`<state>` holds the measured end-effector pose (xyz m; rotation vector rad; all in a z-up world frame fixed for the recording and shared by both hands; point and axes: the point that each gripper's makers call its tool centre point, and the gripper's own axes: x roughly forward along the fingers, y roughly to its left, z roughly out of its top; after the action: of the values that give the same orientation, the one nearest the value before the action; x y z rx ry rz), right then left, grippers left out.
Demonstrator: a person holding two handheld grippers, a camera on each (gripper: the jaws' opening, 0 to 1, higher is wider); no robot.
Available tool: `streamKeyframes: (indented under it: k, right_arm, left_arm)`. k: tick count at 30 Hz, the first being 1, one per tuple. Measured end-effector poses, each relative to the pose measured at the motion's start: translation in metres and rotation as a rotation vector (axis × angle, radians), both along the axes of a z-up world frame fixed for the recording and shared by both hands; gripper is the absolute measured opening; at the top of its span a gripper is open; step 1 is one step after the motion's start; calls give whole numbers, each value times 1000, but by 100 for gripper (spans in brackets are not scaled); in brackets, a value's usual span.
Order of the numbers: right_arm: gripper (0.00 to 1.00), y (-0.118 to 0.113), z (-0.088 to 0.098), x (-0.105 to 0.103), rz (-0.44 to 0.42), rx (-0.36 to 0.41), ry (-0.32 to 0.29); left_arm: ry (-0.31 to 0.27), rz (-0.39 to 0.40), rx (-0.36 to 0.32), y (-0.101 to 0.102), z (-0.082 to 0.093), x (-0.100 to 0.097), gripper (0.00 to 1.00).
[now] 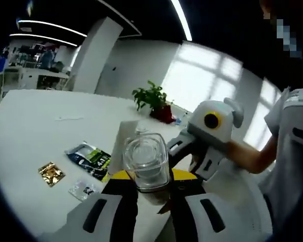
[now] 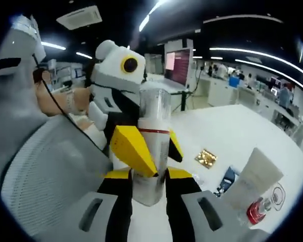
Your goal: Arrange the skincare products in the storage area until every visible bottle or jar stands upright without overlapping.
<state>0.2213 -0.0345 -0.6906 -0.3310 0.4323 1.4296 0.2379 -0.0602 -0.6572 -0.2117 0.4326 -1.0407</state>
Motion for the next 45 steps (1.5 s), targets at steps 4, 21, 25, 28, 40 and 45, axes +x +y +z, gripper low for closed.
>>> streamKeyframes:
  k: [4, 21, 25, 28, 40, 45]
  right_arm:
    - [24, -7, -2, -12, 54, -4, 83]
    - [22, -5, 5, -6, 2, 37, 85]
    - [21, -4, 1, 10, -86, 2, 11]
    - [21, -2, 4, 21, -162, 5, -15]
    - [21, 4, 21, 47, -338, -105, -355]
    - [21, -1, 24, 53, -340, -205, -529]
  left_arm:
    - [-85, -100, 40, -12, 1, -13, 16]
    - [-168, -93, 8, -13, 12, -10, 16]
    - [-162, -4, 36, -7, 8, 4, 18]
    - [-136, 77, 9, 0, 11, 17, 18]
    - [-146, 320, -81, 14, 33, 42, 22]
    - [-109, 375, -88, 15, 30, 46, 21]
